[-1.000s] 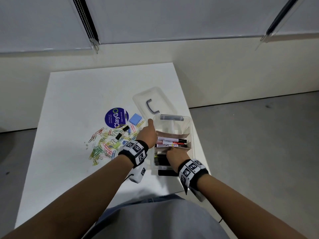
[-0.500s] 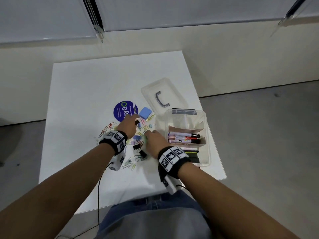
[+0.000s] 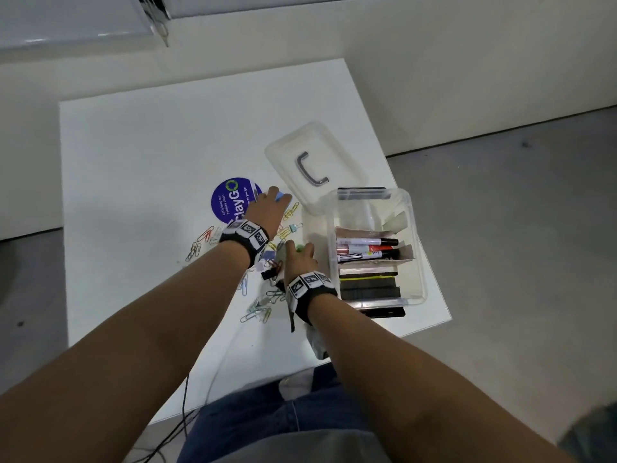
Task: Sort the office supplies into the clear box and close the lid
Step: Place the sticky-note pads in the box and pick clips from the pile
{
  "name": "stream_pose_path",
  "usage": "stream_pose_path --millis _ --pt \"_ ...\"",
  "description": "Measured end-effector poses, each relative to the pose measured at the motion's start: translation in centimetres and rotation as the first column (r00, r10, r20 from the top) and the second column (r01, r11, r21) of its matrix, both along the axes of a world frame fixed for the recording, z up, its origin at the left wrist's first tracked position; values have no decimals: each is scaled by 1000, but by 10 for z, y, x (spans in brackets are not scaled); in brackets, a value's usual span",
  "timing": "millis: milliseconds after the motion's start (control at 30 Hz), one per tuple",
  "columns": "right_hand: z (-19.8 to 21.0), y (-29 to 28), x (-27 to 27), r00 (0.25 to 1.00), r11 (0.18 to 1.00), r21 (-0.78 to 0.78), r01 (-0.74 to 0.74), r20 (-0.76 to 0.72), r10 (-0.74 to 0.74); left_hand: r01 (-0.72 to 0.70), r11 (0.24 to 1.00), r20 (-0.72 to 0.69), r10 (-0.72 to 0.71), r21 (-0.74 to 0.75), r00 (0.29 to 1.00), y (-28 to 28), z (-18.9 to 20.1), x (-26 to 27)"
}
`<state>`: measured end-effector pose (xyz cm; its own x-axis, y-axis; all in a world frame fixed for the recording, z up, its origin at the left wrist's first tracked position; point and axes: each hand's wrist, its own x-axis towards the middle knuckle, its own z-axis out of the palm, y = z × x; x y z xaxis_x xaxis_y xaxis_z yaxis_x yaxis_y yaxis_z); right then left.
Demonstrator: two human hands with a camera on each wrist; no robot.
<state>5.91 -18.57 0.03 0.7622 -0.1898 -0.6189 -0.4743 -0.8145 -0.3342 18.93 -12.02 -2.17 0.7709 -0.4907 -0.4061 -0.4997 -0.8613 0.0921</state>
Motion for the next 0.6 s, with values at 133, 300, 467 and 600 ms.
stream_pose_path --millis 133,300,467,600 --pt "31 -3 2 998 999 26 -31 61 29 -62 997 56 65 -55 996 3 -3 -3" --pt "95 -27 -5 977 979 130 -158 166 136 -213 946 29 226 -245 974 5 5 -6" --pt "127 -108 -47 967 972 195 -128 241 79 -483 664 -134 505 -571 852 5 21 -34" --pt "105 -147 -78 990 986 105 -133 60 127 -518 496 -246 513 -698 822 -21 45 -63"
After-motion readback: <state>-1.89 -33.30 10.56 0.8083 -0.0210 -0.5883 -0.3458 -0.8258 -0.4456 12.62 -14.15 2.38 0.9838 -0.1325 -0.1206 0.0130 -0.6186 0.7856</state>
